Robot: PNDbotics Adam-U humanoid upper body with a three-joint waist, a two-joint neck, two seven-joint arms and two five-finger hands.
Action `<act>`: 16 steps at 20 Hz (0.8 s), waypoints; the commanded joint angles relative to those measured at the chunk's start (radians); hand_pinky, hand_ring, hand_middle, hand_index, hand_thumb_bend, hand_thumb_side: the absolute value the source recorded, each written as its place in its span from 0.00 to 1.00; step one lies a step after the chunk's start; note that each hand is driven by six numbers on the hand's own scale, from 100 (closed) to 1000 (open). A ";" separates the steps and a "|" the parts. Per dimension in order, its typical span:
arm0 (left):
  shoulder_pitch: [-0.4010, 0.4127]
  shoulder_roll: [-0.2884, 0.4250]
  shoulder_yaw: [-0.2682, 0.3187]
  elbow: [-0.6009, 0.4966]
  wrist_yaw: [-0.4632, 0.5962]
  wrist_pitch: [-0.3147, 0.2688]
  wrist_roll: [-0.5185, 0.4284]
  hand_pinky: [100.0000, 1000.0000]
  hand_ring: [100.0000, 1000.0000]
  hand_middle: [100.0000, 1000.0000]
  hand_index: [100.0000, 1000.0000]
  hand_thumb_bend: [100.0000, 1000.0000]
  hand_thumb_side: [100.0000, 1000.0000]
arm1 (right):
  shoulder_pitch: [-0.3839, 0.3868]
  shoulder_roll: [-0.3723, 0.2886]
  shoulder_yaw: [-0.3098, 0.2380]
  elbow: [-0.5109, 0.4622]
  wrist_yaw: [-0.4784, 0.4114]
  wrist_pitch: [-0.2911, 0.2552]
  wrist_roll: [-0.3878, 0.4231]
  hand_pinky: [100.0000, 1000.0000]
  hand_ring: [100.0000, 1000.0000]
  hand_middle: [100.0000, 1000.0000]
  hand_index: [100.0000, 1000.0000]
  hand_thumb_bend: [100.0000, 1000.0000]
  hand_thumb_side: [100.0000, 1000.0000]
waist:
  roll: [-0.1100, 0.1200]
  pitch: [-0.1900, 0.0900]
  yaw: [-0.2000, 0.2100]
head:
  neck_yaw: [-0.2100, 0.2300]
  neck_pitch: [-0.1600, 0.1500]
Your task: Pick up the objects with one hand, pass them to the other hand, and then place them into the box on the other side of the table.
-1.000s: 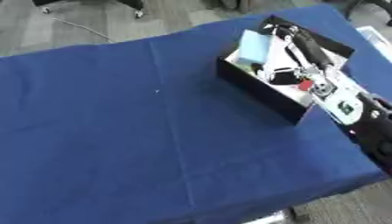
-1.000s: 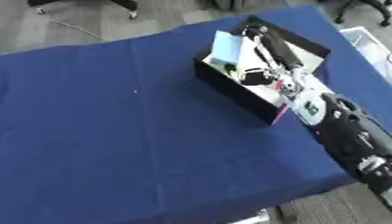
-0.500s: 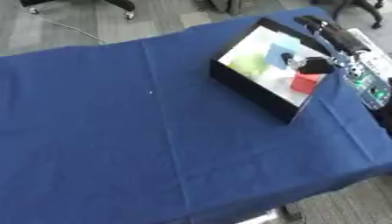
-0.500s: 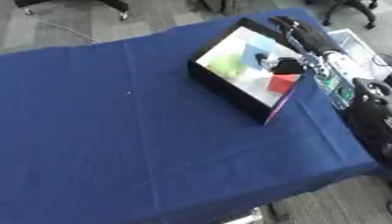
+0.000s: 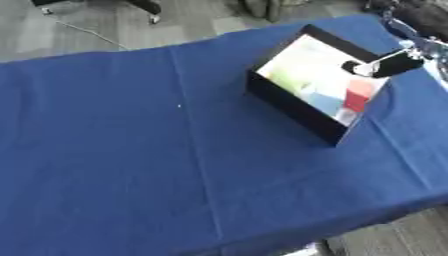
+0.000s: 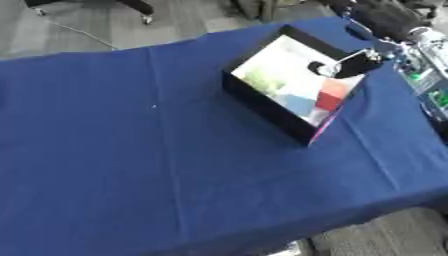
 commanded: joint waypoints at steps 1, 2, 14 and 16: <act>-0.017 -0.011 0.020 0.002 -0.036 -0.012 0.038 0.78 0.45 0.47 0.65 0.00 0.65 | 0.023 0.107 -0.016 -0.119 -0.087 -0.026 -0.118 0.91 0.92 0.82 1.00 0.08 0.13 | 0.000 -0.009 -0.003 | 0.072 -0.003; -0.019 -0.017 0.022 0.004 -0.053 -0.017 0.050 0.78 0.45 0.47 0.65 0.00 0.64 | 0.027 0.151 -0.013 -0.124 -0.103 -0.049 -0.148 0.89 0.90 0.80 1.00 0.18 0.12 | 0.001 -0.008 -0.006 | 0.100 -0.003; -0.014 -0.103 0.007 0.053 -0.173 -0.096 0.155 0.79 0.48 0.49 0.69 0.00 0.67 | 0.117 0.566 0.095 -0.130 -0.164 -0.117 -0.254 0.87 0.88 0.70 1.00 0.00 0.40 | -0.009 -0.008 -0.048 | 0.268 -0.003; -0.009 -0.105 0.003 0.056 -0.166 -0.111 0.166 0.79 0.48 0.49 0.69 0.00 0.67 | 0.141 0.590 0.102 -0.130 -0.176 -0.110 -0.241 0.87 0.88 0.69 1.00 0.00 0.45 | -0.006 -0.004 -0.056 | 0.275 -0.003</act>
